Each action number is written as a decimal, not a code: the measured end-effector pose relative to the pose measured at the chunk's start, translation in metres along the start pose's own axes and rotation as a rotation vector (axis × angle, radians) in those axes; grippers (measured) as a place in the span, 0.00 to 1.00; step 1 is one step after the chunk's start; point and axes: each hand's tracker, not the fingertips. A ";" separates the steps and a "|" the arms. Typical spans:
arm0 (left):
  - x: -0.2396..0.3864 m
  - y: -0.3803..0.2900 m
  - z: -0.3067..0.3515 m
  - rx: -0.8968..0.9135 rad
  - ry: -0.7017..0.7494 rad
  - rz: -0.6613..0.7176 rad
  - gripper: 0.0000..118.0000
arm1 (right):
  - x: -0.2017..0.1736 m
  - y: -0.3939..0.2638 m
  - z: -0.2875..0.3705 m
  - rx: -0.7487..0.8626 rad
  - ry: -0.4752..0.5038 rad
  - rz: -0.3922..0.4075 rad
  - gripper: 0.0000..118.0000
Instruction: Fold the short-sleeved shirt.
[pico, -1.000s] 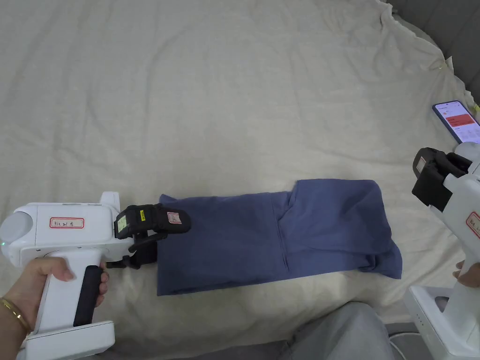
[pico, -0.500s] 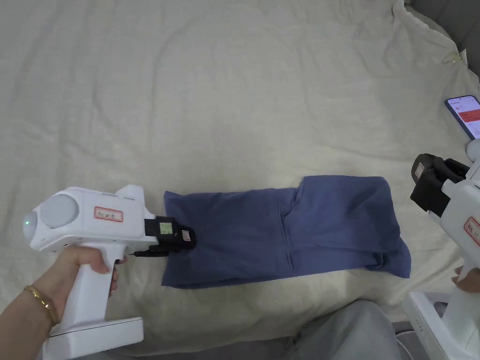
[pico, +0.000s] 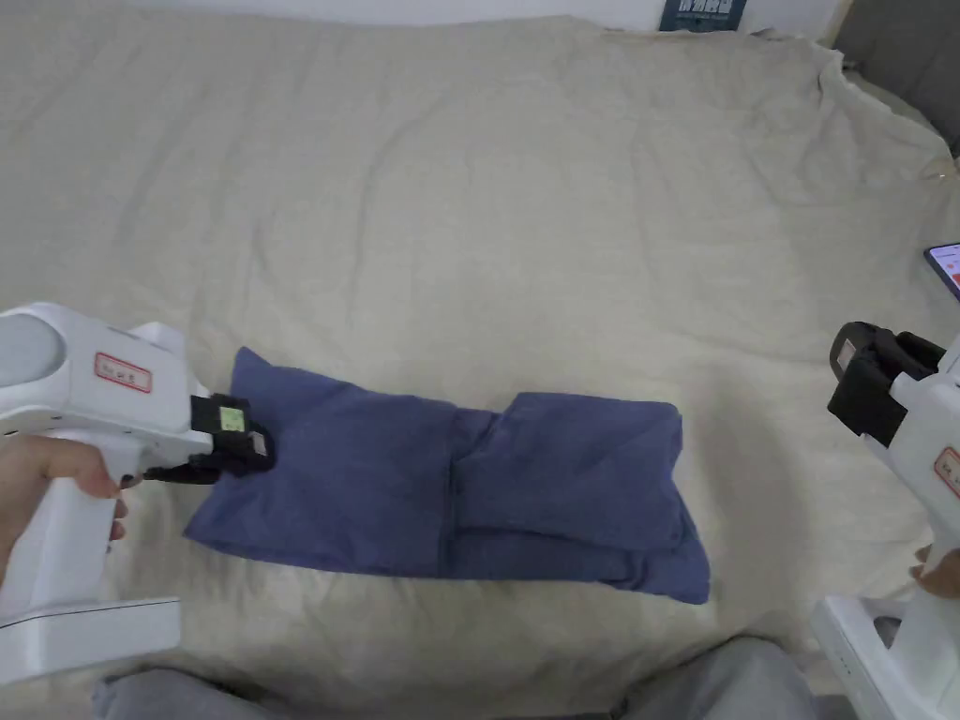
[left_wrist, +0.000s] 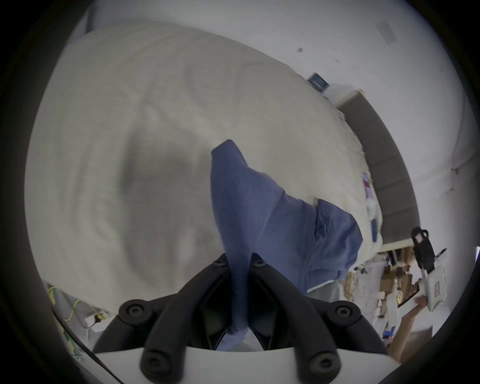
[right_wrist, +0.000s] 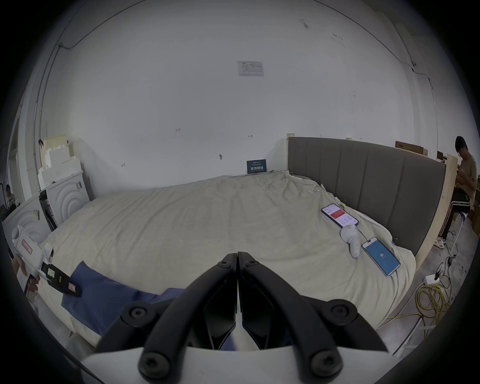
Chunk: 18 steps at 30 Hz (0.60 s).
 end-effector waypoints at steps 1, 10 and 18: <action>-0.011 0.002 0.009 0.012 0.038 0.008 0.06 | -0.002 0.001 0.000 0.004 0.007 -0.001 0.00; -0.045 0.003 0.075 0.136 0.446 0.005 0.06 | -0.017 0.006 -0.001 0.025 0.056 -0.014 0.00; 0.036 -0.017 0.062 0.165 0.461 -0.210 0.06 | -0.017 0.005 0.003 0.038 0.069 -0.045 0.00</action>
